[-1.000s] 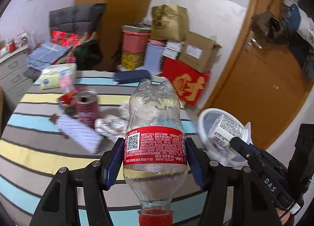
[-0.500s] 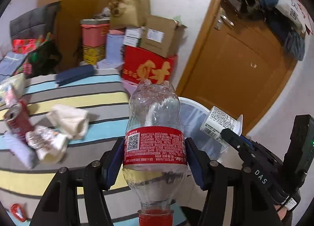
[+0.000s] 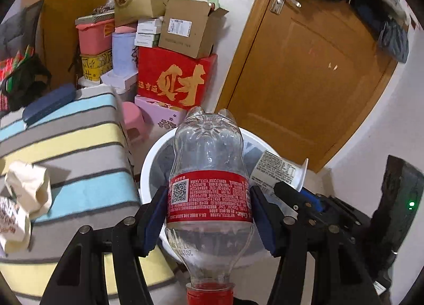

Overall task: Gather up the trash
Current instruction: 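Open the left tool releasing the bottle into the bin while the right tool releases the cup, then move the left tool to the white foam net while the right tool approaches the white paper bag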

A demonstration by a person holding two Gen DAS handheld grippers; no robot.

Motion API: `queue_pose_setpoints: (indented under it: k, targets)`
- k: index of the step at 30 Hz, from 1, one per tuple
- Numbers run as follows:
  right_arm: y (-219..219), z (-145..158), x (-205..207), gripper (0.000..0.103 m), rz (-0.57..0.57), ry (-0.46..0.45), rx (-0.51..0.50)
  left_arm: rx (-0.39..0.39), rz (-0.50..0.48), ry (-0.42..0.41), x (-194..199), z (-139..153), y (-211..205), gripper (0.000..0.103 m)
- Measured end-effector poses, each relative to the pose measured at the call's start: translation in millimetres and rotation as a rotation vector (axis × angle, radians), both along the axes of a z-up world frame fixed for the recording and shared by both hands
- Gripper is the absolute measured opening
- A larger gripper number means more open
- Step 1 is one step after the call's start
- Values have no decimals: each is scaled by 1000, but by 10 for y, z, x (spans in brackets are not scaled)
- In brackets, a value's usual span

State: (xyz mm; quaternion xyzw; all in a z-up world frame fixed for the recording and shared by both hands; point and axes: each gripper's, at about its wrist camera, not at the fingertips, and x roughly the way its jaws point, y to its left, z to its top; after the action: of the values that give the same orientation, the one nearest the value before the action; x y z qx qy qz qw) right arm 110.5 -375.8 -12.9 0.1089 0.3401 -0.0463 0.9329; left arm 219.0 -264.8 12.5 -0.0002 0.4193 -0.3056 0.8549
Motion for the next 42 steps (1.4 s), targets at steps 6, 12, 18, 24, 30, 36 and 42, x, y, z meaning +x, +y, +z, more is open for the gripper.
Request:
queue_pose_setpoints:
  k: [6, 12, 18, 24, 30, 36, 42]
  targets:
    - [-90, -81, 73, 12, -15, 43, -9, -2, -12, 52, 168, -178, -151, 61]
    - [-77, -127, 143, 12, 8, 85, -51, -2, -16, 57, 258, -224, -203, 62]
    - [-77, -89, 120, 42, 6, 80, -80, -10, -6, 44, 232, -194, -118, 62]
    - [-21, -12, 74, 42, -10, 57, -86, 2, 28, 6, 124, -98, 70, 62]
    - [121, 102, 16, 42, -8, 7, -77, -14, 75, -19, -2, 29, 398, 62]
    - [352, 190, 2, 42, 38, -35, -68, -16, 137, -44, -114, 131, 746, 62]
    - [602, 215, 40, 42, 96, -57, -66, -29, 236, -63, -230, 211, 1314, 62]
